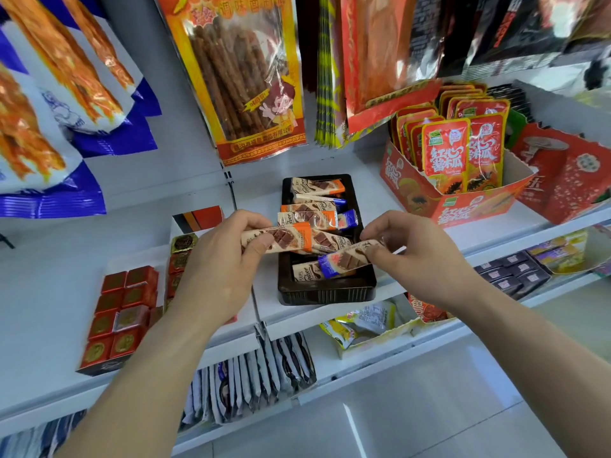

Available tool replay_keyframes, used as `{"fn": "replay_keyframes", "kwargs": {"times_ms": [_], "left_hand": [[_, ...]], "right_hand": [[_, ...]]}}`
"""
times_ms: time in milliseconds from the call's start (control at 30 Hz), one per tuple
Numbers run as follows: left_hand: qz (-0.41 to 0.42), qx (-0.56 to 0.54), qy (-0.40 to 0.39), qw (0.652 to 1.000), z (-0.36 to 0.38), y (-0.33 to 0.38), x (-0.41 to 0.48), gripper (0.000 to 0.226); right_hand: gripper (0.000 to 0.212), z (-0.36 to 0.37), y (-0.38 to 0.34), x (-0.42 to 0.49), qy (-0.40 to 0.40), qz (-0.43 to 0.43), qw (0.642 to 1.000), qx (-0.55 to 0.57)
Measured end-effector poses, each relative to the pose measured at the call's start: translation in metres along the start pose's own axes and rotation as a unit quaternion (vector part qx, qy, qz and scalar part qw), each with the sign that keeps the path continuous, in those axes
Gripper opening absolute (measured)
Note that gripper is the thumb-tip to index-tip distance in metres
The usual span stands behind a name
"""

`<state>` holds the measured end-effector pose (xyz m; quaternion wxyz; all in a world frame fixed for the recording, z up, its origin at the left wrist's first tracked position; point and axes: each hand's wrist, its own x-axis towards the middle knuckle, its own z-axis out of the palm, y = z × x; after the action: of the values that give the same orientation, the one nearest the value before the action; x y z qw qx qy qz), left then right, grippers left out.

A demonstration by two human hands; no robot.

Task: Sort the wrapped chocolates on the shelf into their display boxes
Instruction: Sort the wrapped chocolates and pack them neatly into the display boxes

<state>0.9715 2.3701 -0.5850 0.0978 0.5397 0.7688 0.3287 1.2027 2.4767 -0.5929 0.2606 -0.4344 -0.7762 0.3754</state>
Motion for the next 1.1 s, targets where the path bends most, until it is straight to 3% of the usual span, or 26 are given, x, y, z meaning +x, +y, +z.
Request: {"fn": "replay_keyframes", "kwargs": {"times_ms": [433, 567, 667, 833, 1100], "left_hand": [[0.005, -0.06, 0.028, 0.998, 0.008, -0.006, 0.0, 0.01], [0.003, -0.062, 0.031, 0.998, 0.007, -0.008, -0.001, 0.012], [-0.006, -0.065, 0.037, 0.997, 0.005, -0.008, -0.001, 0.012], [-0.008, -0.063, 0.038, 0.997, 0.005, -0.01, -0.002, 0.012], [-0.014, -0.06, 0.034, 0.998, 0.002, -0.01, -0.004, 0.012]], "right_hand": [[0.001, 0.028, -0.01, 0.001, -0.008, -0.126, 0.972, -0.196], [0.028, 0.026, -0.01, 0.002, -0.025, -0.112, 0.963, -0.243], [0.028, 0.021, -0.015, 0.003, -0.039, -0.101, 0.955, -0.275], [0.043, 0.015, -0.019, 0.012, -0.08, -0.054, 0.969, -0.227], [0.031, 0.013, -0.018, 0.019, -0.123, -0.046, 0.973, -0.191]]}}
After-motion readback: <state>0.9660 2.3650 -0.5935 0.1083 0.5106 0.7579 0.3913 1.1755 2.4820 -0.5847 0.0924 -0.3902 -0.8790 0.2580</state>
